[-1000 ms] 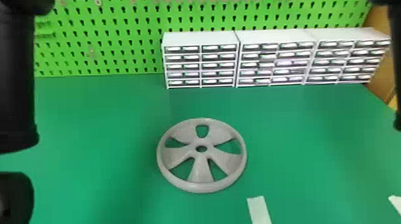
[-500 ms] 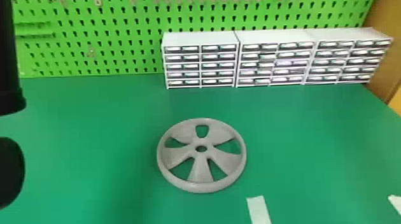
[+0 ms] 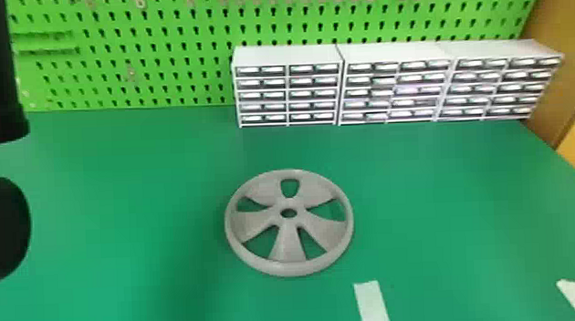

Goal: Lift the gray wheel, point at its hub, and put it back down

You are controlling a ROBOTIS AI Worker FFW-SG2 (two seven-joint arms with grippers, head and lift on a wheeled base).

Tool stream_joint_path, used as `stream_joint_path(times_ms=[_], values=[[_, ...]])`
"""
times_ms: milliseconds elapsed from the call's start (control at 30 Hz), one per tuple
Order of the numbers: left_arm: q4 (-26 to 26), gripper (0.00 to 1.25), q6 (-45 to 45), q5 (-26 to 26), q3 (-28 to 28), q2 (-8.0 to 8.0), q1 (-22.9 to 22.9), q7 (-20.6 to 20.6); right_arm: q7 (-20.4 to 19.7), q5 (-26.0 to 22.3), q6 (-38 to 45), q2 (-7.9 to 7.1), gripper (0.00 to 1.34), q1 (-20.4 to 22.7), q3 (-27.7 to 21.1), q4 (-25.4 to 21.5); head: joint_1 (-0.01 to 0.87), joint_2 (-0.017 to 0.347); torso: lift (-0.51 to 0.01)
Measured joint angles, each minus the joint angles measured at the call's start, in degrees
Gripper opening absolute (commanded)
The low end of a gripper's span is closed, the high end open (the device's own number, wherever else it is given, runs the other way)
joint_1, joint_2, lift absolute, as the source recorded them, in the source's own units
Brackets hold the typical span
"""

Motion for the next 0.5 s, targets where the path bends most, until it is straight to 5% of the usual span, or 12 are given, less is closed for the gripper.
stream_joint_path(times_ms=[500], values=[[0.01,1.22,-0.07,-1.00,-0.11,-0.04,-0.03,0.18,-0.04,-0.16,0.25,0.06,1.30,0.40,-0.50,-0.67,0.692,0.048,-0.088]])
